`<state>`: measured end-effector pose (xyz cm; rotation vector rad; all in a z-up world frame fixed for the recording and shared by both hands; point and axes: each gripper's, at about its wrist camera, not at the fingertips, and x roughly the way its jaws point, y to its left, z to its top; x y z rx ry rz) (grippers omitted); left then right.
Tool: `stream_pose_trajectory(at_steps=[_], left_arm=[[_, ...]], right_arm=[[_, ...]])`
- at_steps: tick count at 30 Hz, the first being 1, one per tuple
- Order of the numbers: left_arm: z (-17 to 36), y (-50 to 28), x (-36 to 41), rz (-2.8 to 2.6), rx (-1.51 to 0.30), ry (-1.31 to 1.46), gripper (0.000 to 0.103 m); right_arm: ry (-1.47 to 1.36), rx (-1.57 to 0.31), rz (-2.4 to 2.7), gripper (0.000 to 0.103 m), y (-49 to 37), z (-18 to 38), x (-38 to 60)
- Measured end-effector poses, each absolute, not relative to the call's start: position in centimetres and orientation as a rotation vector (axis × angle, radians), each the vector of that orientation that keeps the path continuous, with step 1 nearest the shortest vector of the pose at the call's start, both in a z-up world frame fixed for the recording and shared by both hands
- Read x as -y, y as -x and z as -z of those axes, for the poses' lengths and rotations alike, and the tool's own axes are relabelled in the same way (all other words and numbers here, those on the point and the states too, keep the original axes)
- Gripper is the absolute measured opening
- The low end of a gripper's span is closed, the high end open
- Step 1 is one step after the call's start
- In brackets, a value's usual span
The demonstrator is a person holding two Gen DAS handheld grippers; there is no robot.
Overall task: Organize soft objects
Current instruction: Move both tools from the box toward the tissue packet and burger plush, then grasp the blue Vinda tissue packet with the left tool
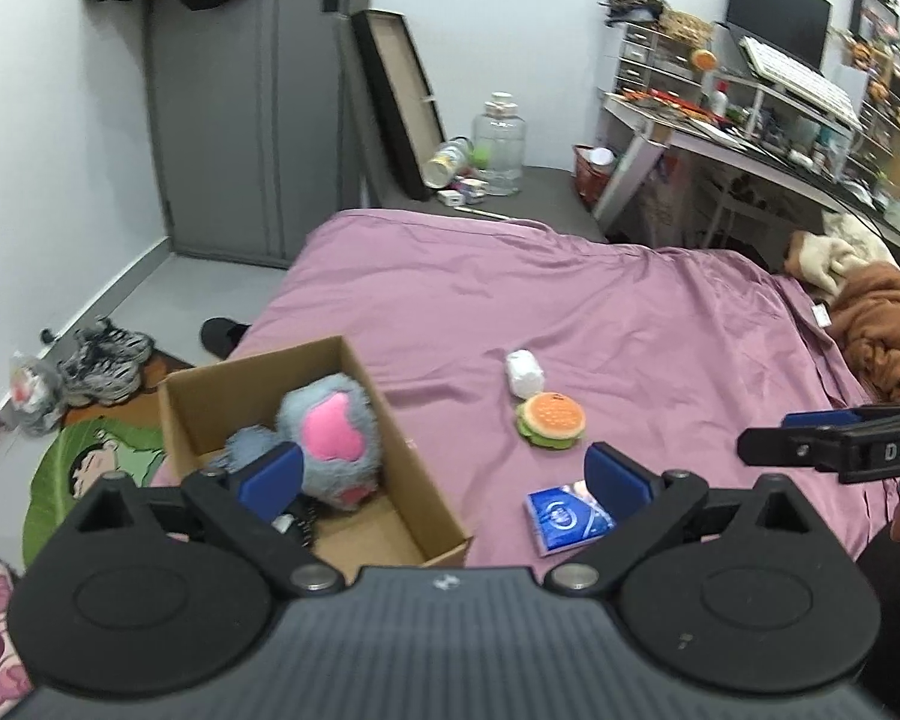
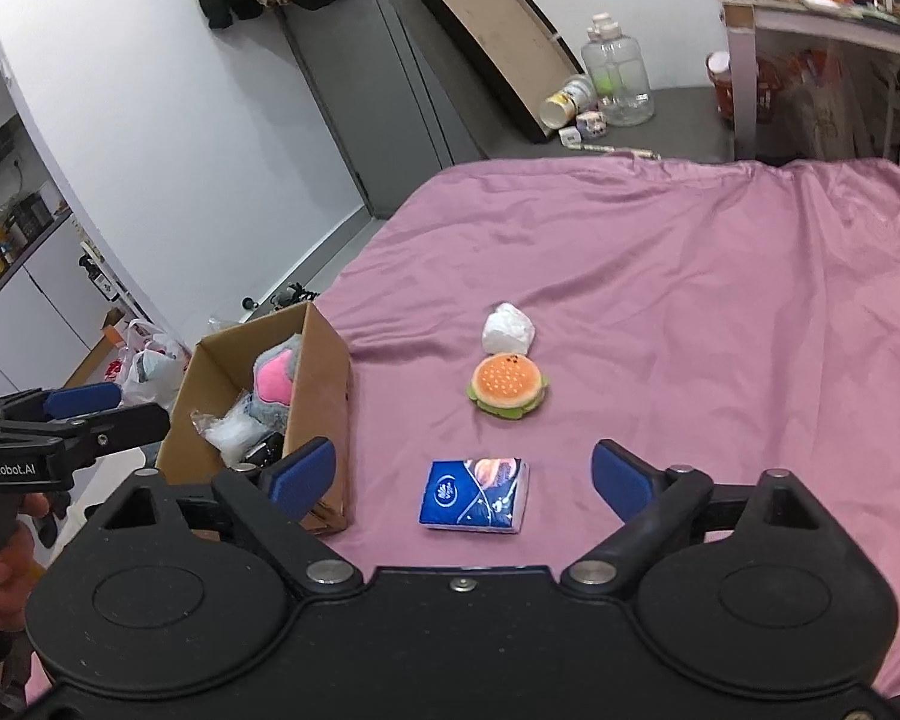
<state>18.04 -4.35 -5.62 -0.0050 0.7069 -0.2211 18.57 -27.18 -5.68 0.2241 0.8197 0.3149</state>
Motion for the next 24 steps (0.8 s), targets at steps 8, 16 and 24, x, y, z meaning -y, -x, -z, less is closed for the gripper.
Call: stream_pose_trajectory(at_steps=[8,16,24], left_arm=[[7.0,-20.4,8.2,0.335,-0.751,-0.048,0.099],[9.7,-23.0,11.7,0.406,-0.839,-0.102,0.099],[13.4,-25.7,13.7,0.424,-0.977,-0.032,0.096]], right_arm=[[-0.242,-0.886,-0.315,0.071,-20.0,7.9,28.6],[-0.262,-0.9,-0.298,0.068,-21.6,9.1,30.0],[-0.299,-0.934,-0.301,0.068,-22.9,10.7,31.4]])
